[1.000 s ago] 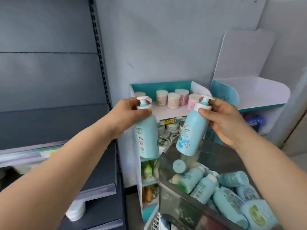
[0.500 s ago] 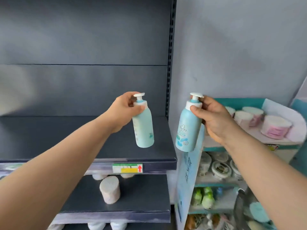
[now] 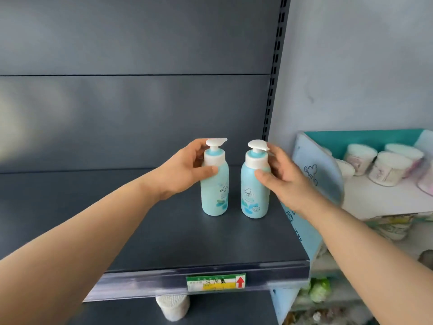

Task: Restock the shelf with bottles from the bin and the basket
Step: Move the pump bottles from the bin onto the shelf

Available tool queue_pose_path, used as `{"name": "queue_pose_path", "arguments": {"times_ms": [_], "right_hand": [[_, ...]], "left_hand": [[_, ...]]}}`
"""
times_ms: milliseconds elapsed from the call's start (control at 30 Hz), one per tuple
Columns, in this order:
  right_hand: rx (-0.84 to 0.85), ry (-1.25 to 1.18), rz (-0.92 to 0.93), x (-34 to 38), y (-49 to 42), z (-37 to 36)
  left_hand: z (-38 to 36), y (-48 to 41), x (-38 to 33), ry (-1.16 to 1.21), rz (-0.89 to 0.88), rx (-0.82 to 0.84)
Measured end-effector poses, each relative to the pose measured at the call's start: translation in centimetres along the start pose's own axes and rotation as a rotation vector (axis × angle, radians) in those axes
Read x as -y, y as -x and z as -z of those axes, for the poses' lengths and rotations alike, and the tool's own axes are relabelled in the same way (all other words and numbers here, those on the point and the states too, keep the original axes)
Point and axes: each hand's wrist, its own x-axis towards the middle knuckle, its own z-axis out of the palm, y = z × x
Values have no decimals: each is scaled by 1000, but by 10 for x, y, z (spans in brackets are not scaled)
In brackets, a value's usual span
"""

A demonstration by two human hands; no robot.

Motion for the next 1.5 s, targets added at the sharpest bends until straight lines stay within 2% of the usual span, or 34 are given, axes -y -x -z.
{"name": "queue_pose_path", "arguments": {"times_ms": [100,167,600,767,900,1100,1500], "right_hand": [[-39,275,-143,-18,6,-9],[-86,342,-166,-26,4,-10],[-163,347,-226,-64,-63,-3],[-180,330,-217,-71,-82,-11],[-200,380,-198,-73,-88,-17],[-220,439,-219,-77,-92,-20],[-259,527,-295,-77,-101,-23]], "left_hand": [[-15,5,22,-98,79,-38],[-22,7,35,-160,115,-76],[-12,-49,77,-258,127,-127],[-11,-68,87,-219,159,-129],[-19,-75,88,-216,174,-171],[-28,-83,87,-335,199,-288],[-27,-91,88,-381,262,-281]]}}
